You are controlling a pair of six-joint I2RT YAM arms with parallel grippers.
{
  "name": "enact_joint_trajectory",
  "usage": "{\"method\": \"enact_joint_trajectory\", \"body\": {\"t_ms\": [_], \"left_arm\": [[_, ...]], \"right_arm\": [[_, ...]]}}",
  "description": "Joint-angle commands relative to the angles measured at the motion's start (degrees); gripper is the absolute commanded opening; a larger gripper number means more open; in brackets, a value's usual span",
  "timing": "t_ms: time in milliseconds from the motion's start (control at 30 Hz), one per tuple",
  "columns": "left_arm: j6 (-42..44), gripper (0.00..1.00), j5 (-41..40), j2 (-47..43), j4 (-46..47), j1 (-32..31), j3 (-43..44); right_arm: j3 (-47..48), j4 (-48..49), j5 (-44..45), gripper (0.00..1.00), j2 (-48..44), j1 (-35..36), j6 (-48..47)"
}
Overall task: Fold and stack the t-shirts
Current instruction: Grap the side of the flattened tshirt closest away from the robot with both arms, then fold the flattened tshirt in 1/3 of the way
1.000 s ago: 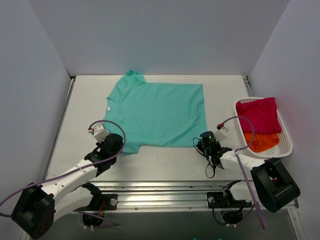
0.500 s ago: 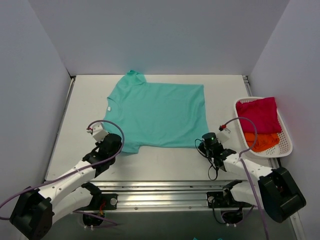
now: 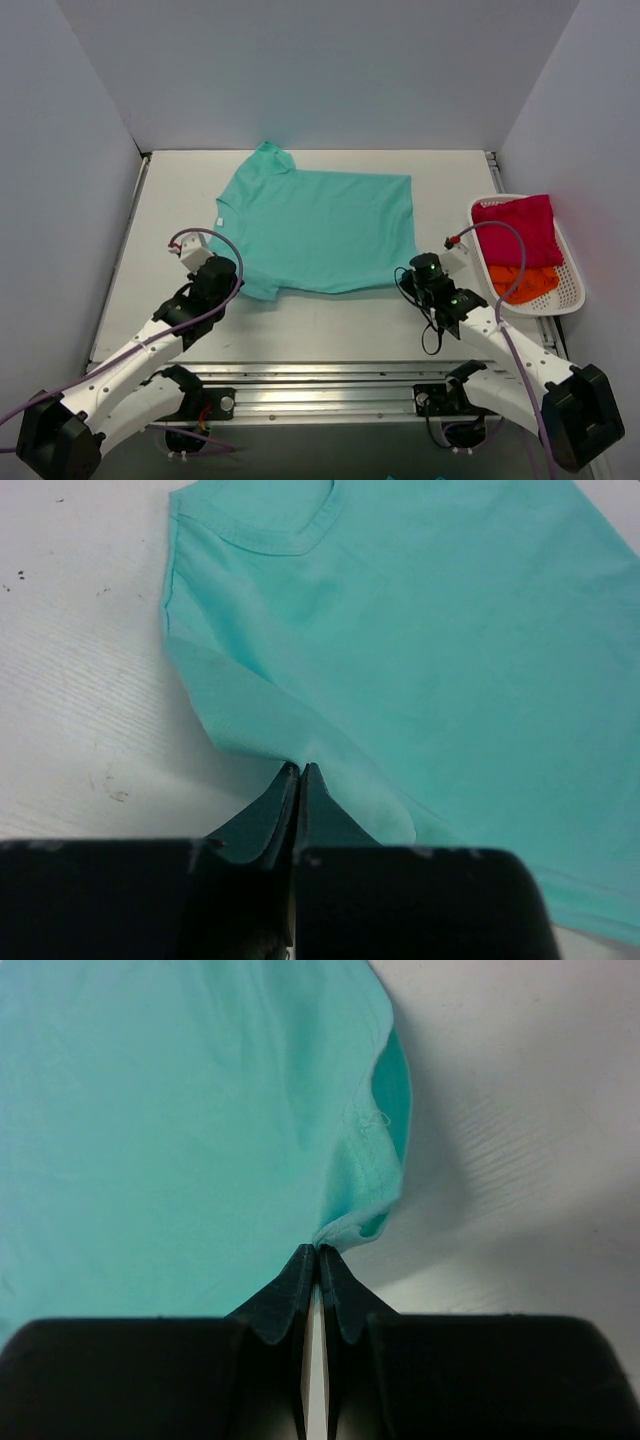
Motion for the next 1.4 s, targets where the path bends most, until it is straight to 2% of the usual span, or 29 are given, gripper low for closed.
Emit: {"method": "enact_joint_trajectory", "body": {"t_ms": [0,333,600,867,1200,1233,1267,1300,1333,1367], "left_arm": [[1.9,0.02,1.6,2.5,0.9,1.0,5.5],[4.9,0.02,8.3,11.3,5.1,8.5,12.6],[7.1,0.02,15.3,19.7,13.7,14.9,15.2],[11.2,0.02,24.9,34.9,21.3,20.4,24.3],[12.7,0.02,33.7,55.7,18.8,24.8,42.0],[12.7,0.09,34.9,57.3,18.4,25.1,44.7],[12.6,0.23,34.9,58.7,17.3,25.2,46.1],[12.3,0.41,36.4,61.2,16.8,25.7,47.3],[11.6,0.61,36.8,62.2,16.8,25.9,48.2],[11.2,0.94,37.2,63.1,16.8,26.1,49.3]], "right_arm": [[3.8,-2.2,1.9,0.00,3.2,0.3,-1.4],[11.0,0.5,5.1,0.00,11.5,-1.1,-3.2],[15.9,1.9,7.0,0.00,20.7,-2.7,-4.0],[21.9,3.4,7.8,0.00,28.6,-5.9,-3.8],[29.0,6.7,6.5,0.00,43.3,-9.6,-4.1],[29.8,7.0,6.0,0.00,44.2,-9.8,-4.1],[30.0,7.7,4.9,0.00,45.8,-10.2,-4.6],[30.6,8.2,4.4,0.08,46.6,-10.5,-4.7],[31.7,8.2,4.0,0.26,47.3,-10.7,-4.8],[32.2,8.2,3.8,0.47,48.5,-10.8,-5.2]]}}
